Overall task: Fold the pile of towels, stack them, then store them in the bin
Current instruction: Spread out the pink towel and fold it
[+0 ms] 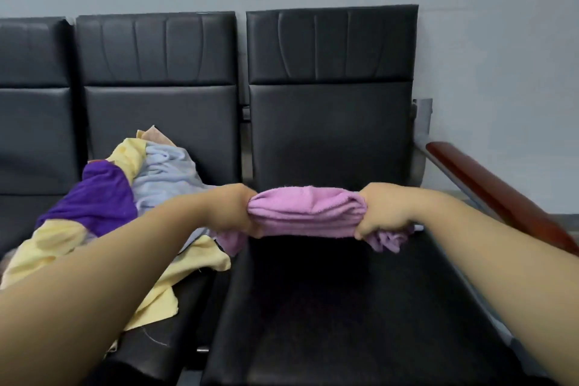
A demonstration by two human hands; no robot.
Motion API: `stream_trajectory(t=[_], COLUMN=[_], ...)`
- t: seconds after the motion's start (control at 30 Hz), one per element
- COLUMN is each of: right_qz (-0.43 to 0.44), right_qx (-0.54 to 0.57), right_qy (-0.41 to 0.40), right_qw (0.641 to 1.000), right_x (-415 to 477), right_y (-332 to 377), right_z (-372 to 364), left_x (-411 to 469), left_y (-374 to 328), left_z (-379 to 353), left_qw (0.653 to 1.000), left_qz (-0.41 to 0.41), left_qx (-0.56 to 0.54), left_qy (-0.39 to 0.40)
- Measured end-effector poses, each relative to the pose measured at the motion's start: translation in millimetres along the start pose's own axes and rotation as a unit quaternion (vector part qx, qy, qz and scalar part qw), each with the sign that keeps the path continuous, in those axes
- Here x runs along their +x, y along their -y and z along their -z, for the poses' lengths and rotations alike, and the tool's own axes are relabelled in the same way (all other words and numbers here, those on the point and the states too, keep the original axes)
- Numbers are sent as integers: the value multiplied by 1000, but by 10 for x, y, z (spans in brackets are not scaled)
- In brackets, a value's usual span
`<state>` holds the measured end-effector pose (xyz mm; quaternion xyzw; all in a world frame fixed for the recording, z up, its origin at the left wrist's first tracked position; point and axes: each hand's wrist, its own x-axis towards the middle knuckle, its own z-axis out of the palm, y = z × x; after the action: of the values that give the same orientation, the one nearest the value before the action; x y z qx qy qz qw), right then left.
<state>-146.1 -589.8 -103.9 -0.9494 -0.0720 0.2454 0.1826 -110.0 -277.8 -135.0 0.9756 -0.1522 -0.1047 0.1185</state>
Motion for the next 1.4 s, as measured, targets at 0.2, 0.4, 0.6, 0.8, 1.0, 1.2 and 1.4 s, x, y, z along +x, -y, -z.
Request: stream_trajectory(t=[0.2, 0.4, 0.6, 0.8, 1.0, 1.2, 1.4], right_qz=[-19, 13, 32, -32, -42, -42, -23], right_qx=[28, 72, 66, 54, 107, 229, 153], right_qy=[-6, -52, -115, 89, 129, 74, -145], right_qw=[999, 996, 991, 994, 985, 970, 977], right_x=[434, 738, 1010, 821, 584, 527, 707], right_y=[-485, -617, -708, -760, -742, -726, -782], right_z=[-758, -828, -936, -949, -1031, -1049, -1099], left_x=[175, 384, 486, 310, 92, -36, -6], left_y=[225, 379, 306, 357, 383, 375, 386], left_z=[-901, -1128, -1272, -1121, -1130, -1075, -1068], left_qw=[983, 989, 991, 955, 925, 915, 986], left_qz=[24, 17, -5, 47, 62, 72, 98], left_qx=[-95, -124, -126, -200, -248, -320, -116], left_qy=[158, 77, 32, 216, 280, 237, 65])
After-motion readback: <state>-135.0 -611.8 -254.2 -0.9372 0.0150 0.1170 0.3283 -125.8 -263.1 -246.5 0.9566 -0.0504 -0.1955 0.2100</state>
